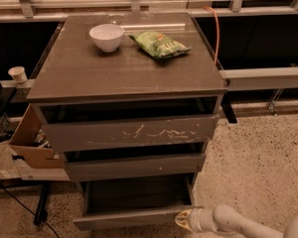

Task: Close bottom drawer

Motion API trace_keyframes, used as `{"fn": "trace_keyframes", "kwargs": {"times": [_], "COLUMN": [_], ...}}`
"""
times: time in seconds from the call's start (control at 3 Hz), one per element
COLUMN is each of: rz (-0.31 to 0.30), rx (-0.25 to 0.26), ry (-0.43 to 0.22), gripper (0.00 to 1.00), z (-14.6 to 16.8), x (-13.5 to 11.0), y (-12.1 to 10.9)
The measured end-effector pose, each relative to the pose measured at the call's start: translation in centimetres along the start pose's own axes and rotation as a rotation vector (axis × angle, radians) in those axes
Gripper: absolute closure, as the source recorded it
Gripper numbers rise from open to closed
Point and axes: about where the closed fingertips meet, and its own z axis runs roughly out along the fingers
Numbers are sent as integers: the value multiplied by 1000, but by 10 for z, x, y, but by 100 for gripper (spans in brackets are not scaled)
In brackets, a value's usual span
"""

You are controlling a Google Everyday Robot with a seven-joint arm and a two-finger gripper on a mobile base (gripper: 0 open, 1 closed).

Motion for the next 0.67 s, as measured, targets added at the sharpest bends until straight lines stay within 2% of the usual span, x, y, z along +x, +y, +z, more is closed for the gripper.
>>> {"fn": "trace_keyframes", "kwargs": {"times": [0.67], "rz": [-33], "rx": [-2], "ry": [-8], "gripper": [100], "z": [21], "x": [-8], "y": [-12]}}
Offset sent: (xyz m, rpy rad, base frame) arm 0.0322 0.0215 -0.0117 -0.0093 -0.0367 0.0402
